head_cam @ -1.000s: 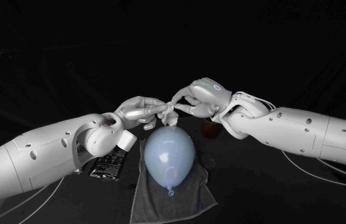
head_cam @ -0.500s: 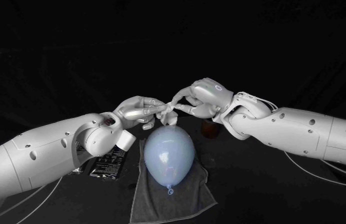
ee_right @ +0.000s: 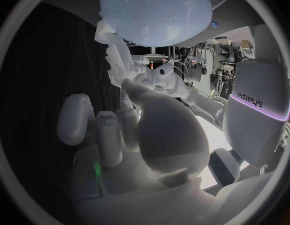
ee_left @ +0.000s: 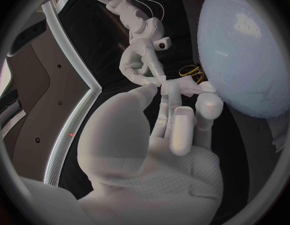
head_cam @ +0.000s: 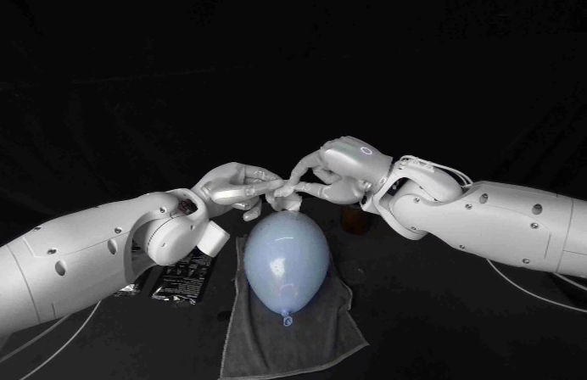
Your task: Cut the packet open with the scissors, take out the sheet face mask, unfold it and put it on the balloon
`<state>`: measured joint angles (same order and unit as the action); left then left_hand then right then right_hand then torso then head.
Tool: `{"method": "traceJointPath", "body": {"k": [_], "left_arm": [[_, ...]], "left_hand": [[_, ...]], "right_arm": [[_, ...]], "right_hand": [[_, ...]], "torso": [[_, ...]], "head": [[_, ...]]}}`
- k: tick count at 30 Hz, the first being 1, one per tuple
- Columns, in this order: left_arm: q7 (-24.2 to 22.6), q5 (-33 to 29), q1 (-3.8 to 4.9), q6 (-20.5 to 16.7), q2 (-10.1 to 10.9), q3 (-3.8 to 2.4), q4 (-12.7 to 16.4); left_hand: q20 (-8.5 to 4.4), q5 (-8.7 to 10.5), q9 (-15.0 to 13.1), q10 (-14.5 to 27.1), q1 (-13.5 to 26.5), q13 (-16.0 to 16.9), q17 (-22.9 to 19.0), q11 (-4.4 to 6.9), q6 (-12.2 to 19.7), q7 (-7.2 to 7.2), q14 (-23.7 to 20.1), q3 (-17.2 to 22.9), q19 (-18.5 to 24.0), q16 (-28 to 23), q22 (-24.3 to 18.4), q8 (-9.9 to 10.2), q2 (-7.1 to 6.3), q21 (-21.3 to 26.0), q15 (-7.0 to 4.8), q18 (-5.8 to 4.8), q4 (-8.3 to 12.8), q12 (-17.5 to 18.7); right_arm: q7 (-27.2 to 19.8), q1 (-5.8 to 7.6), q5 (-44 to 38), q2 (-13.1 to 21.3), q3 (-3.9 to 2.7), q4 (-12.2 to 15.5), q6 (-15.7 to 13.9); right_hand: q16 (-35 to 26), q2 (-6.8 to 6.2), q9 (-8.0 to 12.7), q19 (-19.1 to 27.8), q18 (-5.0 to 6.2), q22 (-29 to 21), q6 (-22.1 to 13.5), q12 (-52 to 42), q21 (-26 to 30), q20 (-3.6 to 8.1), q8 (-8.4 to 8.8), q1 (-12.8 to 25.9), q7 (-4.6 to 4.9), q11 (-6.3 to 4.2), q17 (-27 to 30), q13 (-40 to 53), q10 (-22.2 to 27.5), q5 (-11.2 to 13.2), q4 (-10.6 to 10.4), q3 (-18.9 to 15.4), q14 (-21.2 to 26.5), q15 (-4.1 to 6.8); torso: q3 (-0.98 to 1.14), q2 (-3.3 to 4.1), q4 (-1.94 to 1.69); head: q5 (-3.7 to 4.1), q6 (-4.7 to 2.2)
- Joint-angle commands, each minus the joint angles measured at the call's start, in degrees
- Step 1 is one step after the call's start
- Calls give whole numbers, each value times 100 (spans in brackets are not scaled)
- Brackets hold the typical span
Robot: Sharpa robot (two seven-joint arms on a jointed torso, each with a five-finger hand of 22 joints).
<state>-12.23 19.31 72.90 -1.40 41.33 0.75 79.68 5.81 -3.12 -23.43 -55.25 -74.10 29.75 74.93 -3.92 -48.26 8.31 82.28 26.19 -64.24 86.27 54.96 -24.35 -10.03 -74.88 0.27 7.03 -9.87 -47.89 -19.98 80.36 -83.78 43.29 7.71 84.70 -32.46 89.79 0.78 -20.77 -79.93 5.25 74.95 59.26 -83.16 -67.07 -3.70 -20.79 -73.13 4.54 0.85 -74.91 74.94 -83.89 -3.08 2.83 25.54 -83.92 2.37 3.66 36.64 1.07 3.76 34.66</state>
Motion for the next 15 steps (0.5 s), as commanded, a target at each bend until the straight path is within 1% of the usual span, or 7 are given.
{"method": "traceJointPath", "body": {"k": [1,4,7,8,13,14,15], "left_arm": [[-90,415,6,-208,-34,-6,-13],[-107,493,6,-288,-48,-6,-39],[-129,537,7,-366,-66,-6,-92],[-144,563,8,-406,-78,-6,-130],[-190,622,10,-516,-134,-6,-290],[-196,624,10,-533,-150,-6,-332],[-201,624,11,-547,-165,-6,-368]], "left_hand": [[35,38,37,78,55,-13,-132,-33,69,12,-71,-110,126,-55,-152,59,-43,87,47,41,-63,27],[65,38,64,124,100,-24,-215,-60,97,36,-128,-207,215,-84,-259,96,-80,152,74,62,-132,47],[103,38,95,230,121,-65,-478,-93,127,62,-282,-333,313,-164,-378,134,-97,233,106,87,-229,118],[111,38,102,257,114,-78,-522,-102,139,69,-307,-365,336,-178,-407,143,-98,252,113,93,-249,134],[128,38,114,301,96,-98,-598,-116,164,81,-351,-436,399,-202,-488,156,-112,301,128,109,-286,154],[134,38,119,328,86,-109,-676,-125,177,88,-398,-460,464,-227,-570,162,-108,346,135,125,-301,169],[147,39,125,400,70,-135,-866,-143,197,100,-517,-498,615,-293,-756,169,-105,451,151,159,-327,212]], "right_arm": [[787,62,-310,8,-4,109,853],[1195,129,-301,19,-4,183,1033],[1646,220,-77,14,-5,214,1152],[1870,271,126,4,-5,210,1195],[2593,453,918,-67,-5,127,1459],[2739,495,1097,-93,-6,92,1543],[2850,525,1233,-117,-6,60,1604]], "right_hand": [[21,40,-20,-20,-74,882,35,-9,18,15,-41,13,-20,-48,-1509,917,-81,30,-36,6,-608,47],[21,42,-27,-43,-83,895,39,-8,-30,18,-54,11,-26,-53,-1509,916,-81,30,-42,2,-608,51],[21,41,-39,-52,-82,896,44,-9,-35,26,-77,-2,-34,-63,-1509,916,-83,29,-43,0,-608,61],[21,40,-43,-46,-78,891,43,-11,-16,29,-84,-6,-36,-66,-1509,918,-86,29,-42,0,-608,64],[21,45,-55,-30,-66,873,37,-30,47,39,-107,-33,-39,-73,-1509,935,-104,29,-28,16,-608,75],[21,45,-55,-30,-66,873,37,-30,47,39,-107,-33,-39,-73,-1509,935,-104,29,-28,16,-608,75],[21,46,-56,-19,-60,865,36,-29,76,40,-109,-34,-39,-73,-1509,934,-103,29,-27,19,-608,76]], "torso": [[-1,1,-4],[-4,-1,-1],[-7,0,1],[-8,-1,1],[-7,-7,-7],[-8,-7,-6],[-8,-9,-4]], "head": [[8,2],[20,-4],[24,-11],[23,-12],[37,-38],[38,-48],[38,-49]]}}
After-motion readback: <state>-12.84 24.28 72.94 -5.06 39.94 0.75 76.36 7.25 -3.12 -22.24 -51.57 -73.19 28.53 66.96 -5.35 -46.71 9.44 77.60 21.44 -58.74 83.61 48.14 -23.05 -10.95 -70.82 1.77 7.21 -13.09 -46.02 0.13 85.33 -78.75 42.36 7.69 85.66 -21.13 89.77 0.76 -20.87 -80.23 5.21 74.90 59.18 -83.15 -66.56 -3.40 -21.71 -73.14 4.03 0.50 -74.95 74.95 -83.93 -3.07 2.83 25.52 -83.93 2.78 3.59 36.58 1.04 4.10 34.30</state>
